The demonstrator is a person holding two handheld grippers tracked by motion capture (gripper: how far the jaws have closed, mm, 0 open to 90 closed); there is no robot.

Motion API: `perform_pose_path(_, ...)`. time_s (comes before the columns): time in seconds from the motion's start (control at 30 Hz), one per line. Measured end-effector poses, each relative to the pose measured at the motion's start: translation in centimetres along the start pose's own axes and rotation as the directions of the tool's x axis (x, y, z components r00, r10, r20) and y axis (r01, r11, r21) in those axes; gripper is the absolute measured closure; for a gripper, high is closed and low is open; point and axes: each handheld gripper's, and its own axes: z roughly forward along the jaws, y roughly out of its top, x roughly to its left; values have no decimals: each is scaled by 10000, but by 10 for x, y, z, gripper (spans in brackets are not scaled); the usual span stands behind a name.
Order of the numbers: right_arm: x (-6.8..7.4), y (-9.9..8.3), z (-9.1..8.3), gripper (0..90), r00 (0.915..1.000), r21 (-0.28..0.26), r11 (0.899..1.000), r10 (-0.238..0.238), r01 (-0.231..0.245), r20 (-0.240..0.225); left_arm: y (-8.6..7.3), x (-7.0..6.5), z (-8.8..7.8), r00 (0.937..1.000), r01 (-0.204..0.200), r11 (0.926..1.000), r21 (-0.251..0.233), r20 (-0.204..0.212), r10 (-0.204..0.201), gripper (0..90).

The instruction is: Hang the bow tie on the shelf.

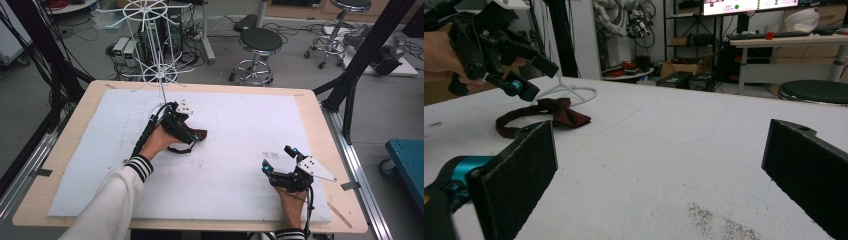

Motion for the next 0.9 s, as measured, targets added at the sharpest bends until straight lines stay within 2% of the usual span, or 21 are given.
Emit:
perform_pose_path(0.1, 0, 0, 0, 6, 10000, 6, 10000, -7, 7, 4, -2, 3, 4, 9999, -163, 9998, 93, -5, 163, 73)
perform_pose_path(0.3, 0, 0, 0, 6, 10000, 2, 10000, 3, -3, 0, -6, 5, 11, 9998, -206, 9990, 389, 7, 206, 81)
perform_pose_path(0.6, 0, 0, 0, 6, 10000, 10, 10000, -10, 10, 2, -8, 7, 16, 9993, -375, 9978, 544, 33, 374, 105)
perform_pose_path(0.8, 0, 0, 0, 6, 10000, 13, 10000, 69, -69, -28, -10, 8, 19, 9982, -593, 9963, 620, 49, 591, 161)
perform_pose_path(0.9, 0, 0, 0, 6, 10000, 17, 10000, 78, -78, -42, -11, 8, 21, 9973, -727, 9941, 808, -7, 730, 207)
